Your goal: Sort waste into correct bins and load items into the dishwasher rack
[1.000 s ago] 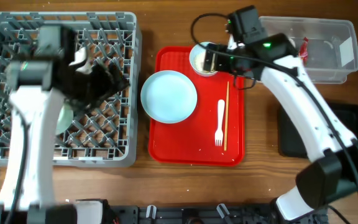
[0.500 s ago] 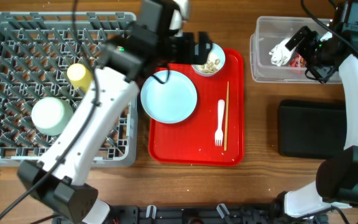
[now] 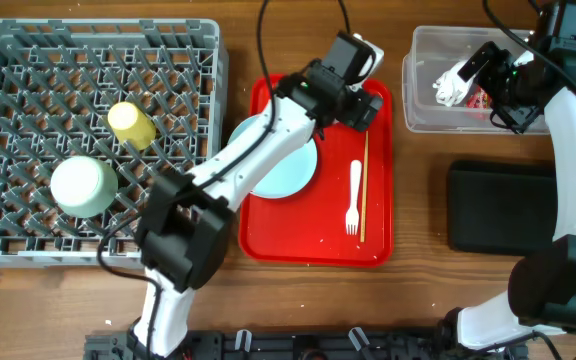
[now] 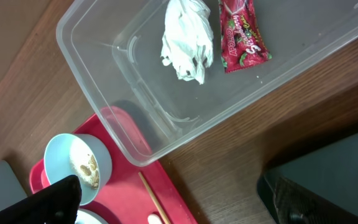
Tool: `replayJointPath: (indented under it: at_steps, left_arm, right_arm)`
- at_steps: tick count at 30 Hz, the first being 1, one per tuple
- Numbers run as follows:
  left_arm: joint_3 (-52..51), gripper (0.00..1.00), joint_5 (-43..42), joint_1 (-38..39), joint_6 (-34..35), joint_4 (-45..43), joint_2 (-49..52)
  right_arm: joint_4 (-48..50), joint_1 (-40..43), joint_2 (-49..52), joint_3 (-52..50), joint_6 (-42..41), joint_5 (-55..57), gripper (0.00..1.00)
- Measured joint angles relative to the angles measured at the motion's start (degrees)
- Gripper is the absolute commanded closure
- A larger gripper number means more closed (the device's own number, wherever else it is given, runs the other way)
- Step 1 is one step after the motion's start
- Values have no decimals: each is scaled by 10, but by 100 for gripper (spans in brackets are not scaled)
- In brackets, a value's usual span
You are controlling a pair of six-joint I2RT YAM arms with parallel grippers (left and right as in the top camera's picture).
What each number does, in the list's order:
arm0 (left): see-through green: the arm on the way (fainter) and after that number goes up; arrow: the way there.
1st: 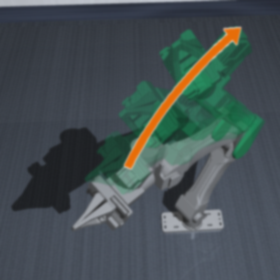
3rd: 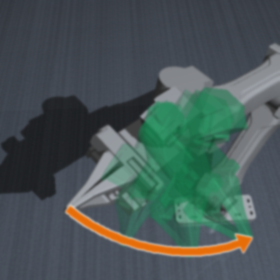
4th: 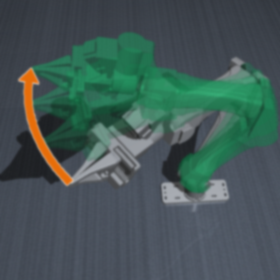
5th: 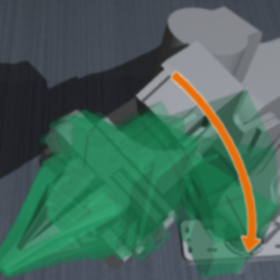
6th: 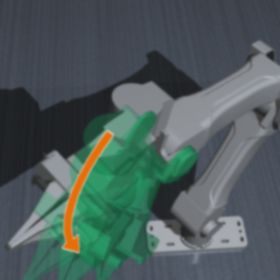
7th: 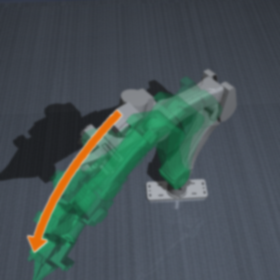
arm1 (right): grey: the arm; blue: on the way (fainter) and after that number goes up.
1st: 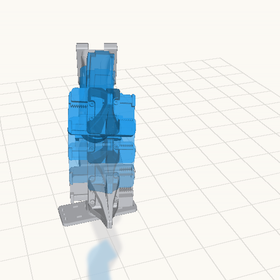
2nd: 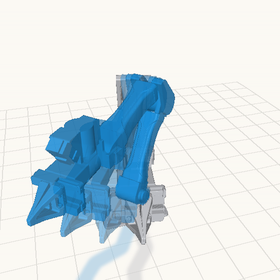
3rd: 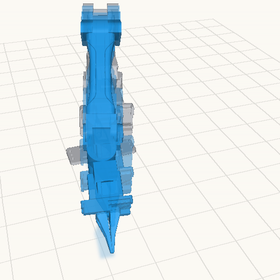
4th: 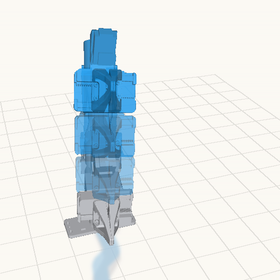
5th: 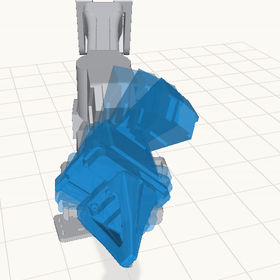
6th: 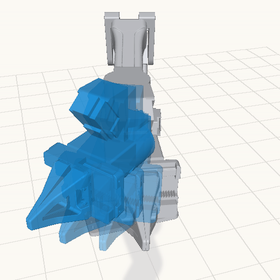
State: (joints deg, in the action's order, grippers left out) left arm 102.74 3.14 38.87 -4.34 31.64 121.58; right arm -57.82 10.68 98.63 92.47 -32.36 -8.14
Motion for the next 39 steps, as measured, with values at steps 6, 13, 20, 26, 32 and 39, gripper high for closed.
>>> replayJointPath:
  at_steps: [6,13,20,26,32,39]
  left_arm:
    - [0,16,12,2,-33,-35,70]
    - [0,36,-21,6,-41,16,89]
    - [0,40,-31,10,-40,110,89]
    - [0,56,-33,10,-40,102,89]
    - [0,63,-35,10,-39,97,89]
    - [0,59,-58,10,-39,92,95]
  right_arm:
    - [0,0,0,0,0,0,0]
    - [0,0,0,0,0,0,0]
    - [0,0,0,0,0,0,0]
    - [0,0,0,0,0,0,0]
    - [0,0,0,0,0,0,0]
    - [0,0,0,0,0,0,0]
